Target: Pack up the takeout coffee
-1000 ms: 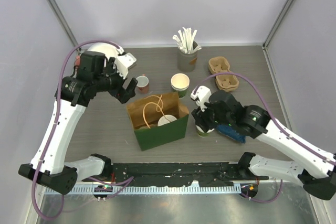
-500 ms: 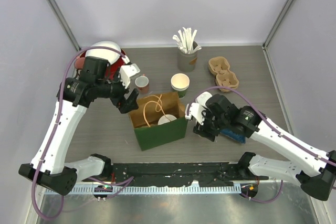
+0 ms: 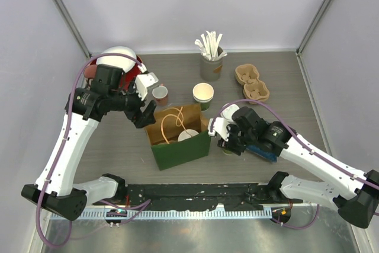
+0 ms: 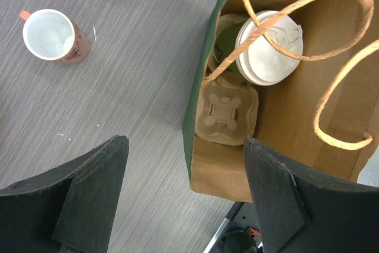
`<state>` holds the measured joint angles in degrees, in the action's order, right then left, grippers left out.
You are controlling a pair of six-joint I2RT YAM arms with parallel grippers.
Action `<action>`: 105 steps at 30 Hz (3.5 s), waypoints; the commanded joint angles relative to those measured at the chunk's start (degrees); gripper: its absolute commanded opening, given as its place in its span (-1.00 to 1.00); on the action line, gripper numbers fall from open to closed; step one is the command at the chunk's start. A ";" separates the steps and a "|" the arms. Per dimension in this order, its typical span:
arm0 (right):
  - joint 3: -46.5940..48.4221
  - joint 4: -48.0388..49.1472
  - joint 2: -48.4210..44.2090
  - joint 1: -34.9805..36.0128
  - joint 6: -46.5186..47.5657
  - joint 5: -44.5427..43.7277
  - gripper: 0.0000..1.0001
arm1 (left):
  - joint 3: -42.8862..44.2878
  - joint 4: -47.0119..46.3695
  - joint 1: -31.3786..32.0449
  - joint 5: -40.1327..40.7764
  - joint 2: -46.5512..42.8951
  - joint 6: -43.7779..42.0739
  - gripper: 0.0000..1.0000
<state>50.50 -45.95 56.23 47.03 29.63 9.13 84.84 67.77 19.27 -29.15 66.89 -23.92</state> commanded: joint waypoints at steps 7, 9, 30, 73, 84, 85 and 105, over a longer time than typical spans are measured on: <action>-2.69 6.14 0.64 -0.35 1.13 -1.30 -0.09 | 2.61 -1.06 -0.11 6.30 -0.45 2.21 0.60; -2.86 6.23 0.81 -0.53 1.31 -1.30 -0.13 | 2.79 -0.97 -0.11 5.86 -0.45 2.56 0.60; -5.42 5.09 -1.55 -1.94 0.08 -1.30 -0.21 | 4.02 0.00 -0.11 5.15 -0.10 2.48 0.59; -6.81 9.56 -4.02 -12.92 13.09 18.92 -0.19 | 3.93 0.79 -0.11 3.57 -1.33 2.48 0.59; -7.26 9.75 -3.06 -12.92 12.12 17.15 -0.26 | 3.93 0.61 -0.19 3.31 -0.97 2.48 0.59; -7.17 9.57 -2.97 -12.84 12.12 17.42 -0.29 | 3.93 0.61 -0.11 3.31 -0.89 2.39 0.59; -8.49 7.90 -3.41 -10.55 13.35 15.13 -0.34 | 4.99 1.40 -0.11 2.08 0.17 1.34 0.59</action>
<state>42.02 -37.87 53.28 35.81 41.98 24.95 87.83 68.40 19.27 -24.88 66.98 -21.61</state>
